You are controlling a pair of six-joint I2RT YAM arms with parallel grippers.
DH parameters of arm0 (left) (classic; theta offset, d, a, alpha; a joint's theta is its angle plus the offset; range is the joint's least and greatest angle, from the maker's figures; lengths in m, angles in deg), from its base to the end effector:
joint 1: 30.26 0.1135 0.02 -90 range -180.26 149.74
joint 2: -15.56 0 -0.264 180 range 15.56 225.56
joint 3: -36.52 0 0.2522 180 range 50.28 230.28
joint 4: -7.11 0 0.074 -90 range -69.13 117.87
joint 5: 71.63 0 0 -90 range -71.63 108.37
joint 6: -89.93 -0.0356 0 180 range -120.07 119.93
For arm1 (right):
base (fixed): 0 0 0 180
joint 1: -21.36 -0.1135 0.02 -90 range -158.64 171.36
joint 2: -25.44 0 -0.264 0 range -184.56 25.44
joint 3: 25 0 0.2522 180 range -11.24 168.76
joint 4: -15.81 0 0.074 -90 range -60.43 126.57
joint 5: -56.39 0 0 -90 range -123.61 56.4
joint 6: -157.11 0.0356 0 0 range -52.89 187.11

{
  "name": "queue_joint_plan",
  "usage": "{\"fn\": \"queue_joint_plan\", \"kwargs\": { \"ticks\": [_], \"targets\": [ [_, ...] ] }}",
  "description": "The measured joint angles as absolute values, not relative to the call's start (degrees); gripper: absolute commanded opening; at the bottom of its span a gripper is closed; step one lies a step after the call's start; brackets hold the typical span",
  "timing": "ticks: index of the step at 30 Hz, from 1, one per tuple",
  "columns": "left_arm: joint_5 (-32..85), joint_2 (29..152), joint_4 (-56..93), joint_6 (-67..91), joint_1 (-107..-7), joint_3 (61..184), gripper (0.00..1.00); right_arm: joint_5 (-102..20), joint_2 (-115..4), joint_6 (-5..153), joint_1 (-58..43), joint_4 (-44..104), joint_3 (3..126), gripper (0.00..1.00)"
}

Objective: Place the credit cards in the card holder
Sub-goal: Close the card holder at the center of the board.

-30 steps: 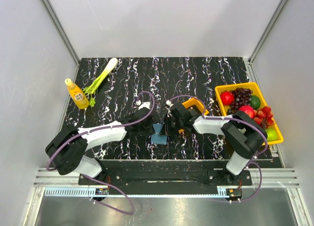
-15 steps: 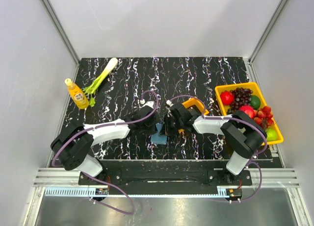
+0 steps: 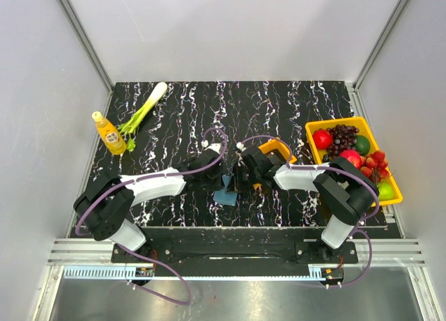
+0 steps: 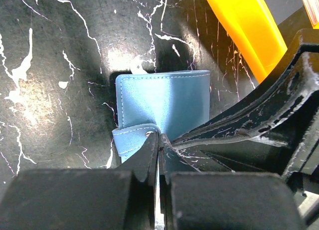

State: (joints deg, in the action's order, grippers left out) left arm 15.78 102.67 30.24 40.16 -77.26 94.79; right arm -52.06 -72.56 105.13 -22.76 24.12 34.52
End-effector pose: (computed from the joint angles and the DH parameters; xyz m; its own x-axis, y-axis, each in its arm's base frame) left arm 0.2024 -0.2147 0.1692 -0.8697 -0.0134 -0.4933 0.1963 0.9078 -0.3707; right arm 0.2276 0.2364 0.1395 -0.9148 -0.0732 -0.3973 -0.3205 0.7302 0.6034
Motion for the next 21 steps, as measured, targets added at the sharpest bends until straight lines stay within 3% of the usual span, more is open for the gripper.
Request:
{"fn": "queue_joint_plan", "kwargs": {
  "ticks": [21],
  "targets": [
    [19.5,102.5,34.6,30.8,-77.1,97.3,0.0,-51.0,-72.5,106.6,-22.9,24.4,34.5,0.09]
  ]
}}
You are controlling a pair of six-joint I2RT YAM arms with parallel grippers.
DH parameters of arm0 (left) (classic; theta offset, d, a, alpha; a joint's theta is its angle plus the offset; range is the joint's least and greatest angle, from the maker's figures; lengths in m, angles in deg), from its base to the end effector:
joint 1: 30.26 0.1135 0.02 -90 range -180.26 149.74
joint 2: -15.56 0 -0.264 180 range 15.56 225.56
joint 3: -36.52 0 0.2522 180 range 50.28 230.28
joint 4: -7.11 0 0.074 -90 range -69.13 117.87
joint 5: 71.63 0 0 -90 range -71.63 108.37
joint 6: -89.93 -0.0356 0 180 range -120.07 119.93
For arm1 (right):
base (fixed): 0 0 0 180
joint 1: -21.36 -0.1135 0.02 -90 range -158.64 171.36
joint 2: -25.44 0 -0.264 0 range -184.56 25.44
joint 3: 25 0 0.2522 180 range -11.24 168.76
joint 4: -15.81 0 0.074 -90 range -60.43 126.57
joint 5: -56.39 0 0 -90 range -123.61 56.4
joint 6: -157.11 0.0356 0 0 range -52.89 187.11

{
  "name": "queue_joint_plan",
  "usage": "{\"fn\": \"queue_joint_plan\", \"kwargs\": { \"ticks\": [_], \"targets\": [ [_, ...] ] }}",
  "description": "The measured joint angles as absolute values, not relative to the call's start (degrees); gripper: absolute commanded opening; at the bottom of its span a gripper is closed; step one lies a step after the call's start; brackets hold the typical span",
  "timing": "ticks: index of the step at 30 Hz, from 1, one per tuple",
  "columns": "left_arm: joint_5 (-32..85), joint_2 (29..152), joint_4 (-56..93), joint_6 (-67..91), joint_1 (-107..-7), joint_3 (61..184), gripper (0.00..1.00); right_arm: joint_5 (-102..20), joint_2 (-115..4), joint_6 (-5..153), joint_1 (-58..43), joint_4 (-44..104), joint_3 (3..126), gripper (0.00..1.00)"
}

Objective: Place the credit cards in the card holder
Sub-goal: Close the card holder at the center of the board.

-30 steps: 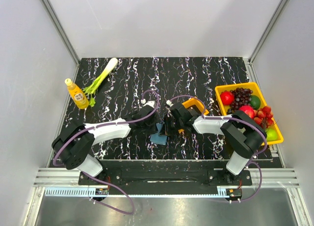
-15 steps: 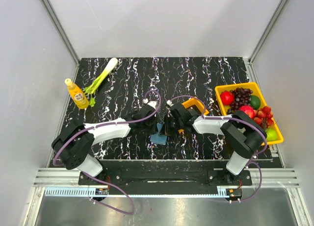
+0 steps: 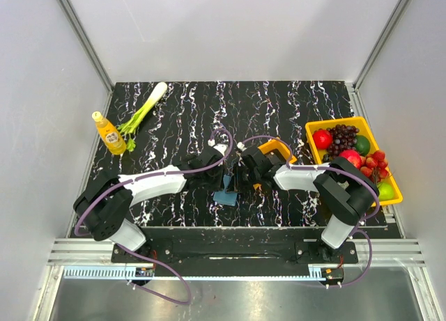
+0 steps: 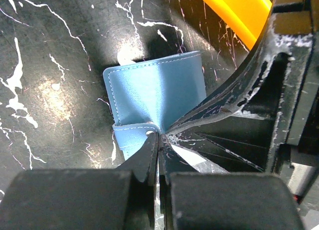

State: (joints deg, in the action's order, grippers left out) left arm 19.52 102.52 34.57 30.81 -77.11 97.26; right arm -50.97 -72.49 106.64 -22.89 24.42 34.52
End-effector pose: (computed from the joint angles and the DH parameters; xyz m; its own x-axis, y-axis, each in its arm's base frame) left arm 0.2027 -0.2173 0.1774 -0.8515 0.1580 -0.5000 0.3502 0.8811 -0.3179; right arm 0.2273 0.2362 0.1393 -0.9208 -0.0489 -0.3869 -0.2925 0.7428 0.6023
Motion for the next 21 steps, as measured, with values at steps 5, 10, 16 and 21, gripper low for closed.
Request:
{"fn": "queue_joint_plan", "kwargs": {
  "ticks": [5,10,16,21],
  "targets": [
    [19.6,102.5,34.9,30.3,-77.1,97.4,0.0,-51.0,-72.5,106.6,-22.9,24.4,34.5,0.09],
    [19.8,103.2,34.6,30.2,-77.1,97.6,0.0,-50.9,-72.5,106.6,-22.9,24.4,34.5,0.09],
    [20.2,104.0,34.2,30.2,-77.1,97.8,0.0,-50.8,-72.5,106.6,-22.9,24.4,34.5,0.09],
    [20.1,105.3,35.0,30.2,-77.1,99.1,0.0,-50.6,-72.5,106.6,-22.9,24.4,34.6,0.09]
  ]
}}
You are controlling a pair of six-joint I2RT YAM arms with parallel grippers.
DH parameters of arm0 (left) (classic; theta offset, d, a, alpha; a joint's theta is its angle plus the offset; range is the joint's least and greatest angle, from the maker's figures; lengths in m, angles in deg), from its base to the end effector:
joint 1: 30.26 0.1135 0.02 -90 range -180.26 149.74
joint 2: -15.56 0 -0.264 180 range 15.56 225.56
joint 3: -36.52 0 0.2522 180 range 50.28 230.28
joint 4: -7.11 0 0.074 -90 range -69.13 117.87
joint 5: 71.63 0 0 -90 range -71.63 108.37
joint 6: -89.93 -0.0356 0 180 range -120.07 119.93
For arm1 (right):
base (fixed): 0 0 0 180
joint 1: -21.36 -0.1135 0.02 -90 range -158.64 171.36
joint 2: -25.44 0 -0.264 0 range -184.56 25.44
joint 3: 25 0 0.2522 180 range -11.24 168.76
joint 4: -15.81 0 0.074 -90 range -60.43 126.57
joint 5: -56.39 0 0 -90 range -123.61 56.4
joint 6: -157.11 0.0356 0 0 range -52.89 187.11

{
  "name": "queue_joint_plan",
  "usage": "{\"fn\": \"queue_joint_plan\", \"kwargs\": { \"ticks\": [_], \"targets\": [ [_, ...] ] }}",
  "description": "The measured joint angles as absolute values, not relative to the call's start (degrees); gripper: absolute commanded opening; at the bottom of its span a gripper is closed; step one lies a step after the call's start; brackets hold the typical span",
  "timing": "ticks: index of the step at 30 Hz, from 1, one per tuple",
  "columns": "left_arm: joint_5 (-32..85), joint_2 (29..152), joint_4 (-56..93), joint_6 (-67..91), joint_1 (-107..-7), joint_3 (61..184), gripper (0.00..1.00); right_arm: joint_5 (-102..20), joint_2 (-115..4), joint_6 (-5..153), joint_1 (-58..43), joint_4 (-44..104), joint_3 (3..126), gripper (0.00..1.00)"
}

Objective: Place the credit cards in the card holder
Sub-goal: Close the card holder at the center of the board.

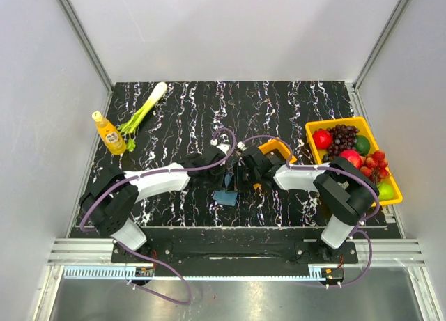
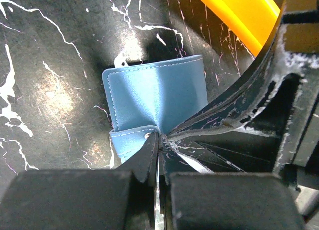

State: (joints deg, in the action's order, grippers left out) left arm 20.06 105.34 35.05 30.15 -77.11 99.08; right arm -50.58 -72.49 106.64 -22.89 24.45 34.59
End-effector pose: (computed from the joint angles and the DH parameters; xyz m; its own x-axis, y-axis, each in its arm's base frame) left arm 0.2084 -0.2239 0.1722 -0.8579 0.1795 -0.4815 0.3576 0.8815 -0.3085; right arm 0.2277 0.2363 0.1395 -0.9195 -0.0459 -0.3904 -0.2915 0.7460 0.5988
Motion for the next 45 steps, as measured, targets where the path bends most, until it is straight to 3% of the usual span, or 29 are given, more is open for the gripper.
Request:
{"fn": "queue_joint_plan", "kwargs": {
  "ticks": [13,25,32,37,45],
  "targets": [
    [20.1,107.5,36.4,30.5,-77.1,101.3,0.0,-49.2,-71.7,106.5,-22.9,24.3,34.0,0.1],
    [23.6,110.9,32.0,32.9,-77.2,102.0,0.0,-41.9,-59.4,105.3,-22.8,19.9,23.4,0.13],
    [23.6,110.8,32.0,32.8,-77.2,102.0,0.0,-39.9,-57.4,105.2,-22.8,20.0,23.2,0.22],
    [23.6,110.1,32.0,32.1,-77.2,101.8,0.31,-39.2,-60.0,105.7,-22.8,20.5,24.5,0.32],
    [23.2,103.8,32.8,31.6,-77.3,100.2,0.41,-39.2,-61.0,106.3,-22.8,21.0,25.2,0.35]
  ]
}}
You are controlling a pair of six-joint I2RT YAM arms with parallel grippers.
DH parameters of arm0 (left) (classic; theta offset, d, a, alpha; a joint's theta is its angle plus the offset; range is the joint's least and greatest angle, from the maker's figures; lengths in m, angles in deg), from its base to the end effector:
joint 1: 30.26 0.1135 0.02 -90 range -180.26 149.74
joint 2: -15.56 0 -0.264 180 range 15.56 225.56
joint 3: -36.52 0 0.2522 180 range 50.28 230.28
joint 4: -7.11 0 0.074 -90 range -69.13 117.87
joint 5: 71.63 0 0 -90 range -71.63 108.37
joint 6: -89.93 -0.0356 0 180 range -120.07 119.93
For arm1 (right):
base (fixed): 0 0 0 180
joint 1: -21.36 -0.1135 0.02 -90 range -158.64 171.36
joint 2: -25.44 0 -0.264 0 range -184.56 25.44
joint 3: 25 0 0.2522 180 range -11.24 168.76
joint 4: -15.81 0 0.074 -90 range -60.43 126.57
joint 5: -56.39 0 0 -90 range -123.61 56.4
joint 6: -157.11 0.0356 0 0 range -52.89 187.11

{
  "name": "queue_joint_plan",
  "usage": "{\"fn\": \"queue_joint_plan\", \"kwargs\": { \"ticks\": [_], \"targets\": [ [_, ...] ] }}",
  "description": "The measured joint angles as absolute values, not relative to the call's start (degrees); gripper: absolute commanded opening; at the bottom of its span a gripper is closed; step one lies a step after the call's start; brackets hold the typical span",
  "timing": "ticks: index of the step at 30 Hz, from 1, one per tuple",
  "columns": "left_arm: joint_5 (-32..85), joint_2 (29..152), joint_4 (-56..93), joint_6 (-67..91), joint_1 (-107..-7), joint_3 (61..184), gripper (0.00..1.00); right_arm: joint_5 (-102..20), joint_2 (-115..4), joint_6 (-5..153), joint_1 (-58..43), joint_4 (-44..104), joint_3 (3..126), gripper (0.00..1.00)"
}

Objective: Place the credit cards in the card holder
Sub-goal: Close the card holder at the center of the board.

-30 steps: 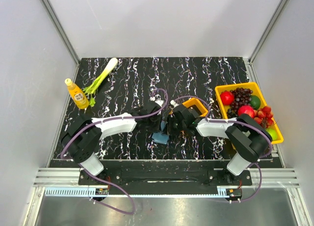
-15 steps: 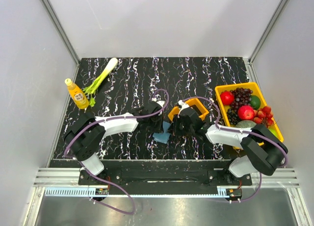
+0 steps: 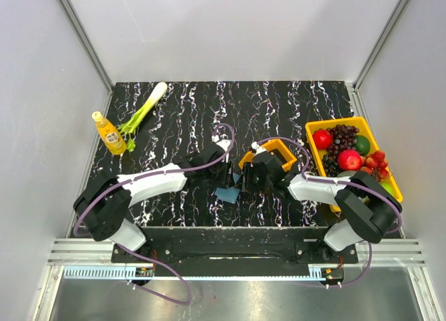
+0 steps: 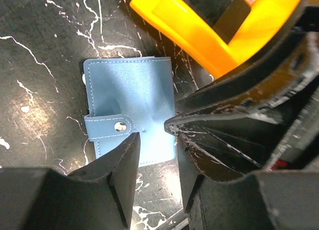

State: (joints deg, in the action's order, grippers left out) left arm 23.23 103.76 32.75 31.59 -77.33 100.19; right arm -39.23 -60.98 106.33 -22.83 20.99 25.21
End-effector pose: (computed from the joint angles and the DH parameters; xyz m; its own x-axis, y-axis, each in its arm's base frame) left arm 0.2098 -0.2300 0.1886 -0.8475 0.1432 -0.5110 0.3779 0.8390 -0.3916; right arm 0.2049 0.2040 0.1556 -0.8392 0.0618 -0.5403 -0.2785 0.8046 0.5245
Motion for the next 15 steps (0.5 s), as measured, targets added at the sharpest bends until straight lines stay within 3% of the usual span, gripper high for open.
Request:
{"fn": "queue_joint_plan", "kwargs": {
  "ticks": [8,15],
  "targets": [
    [20.7,96.0,31.9,31.8,-77.3,96.9,0.46,-41.2,-61.1,107.5,-22.8,21.7,27.4,0.42],
    [14.1,93.6,32.2,34.3,-75.2,92.9,0.46,-44.3,-65.2,110.5,-22.8,20.2,31.5,0.43]
  ]
}}
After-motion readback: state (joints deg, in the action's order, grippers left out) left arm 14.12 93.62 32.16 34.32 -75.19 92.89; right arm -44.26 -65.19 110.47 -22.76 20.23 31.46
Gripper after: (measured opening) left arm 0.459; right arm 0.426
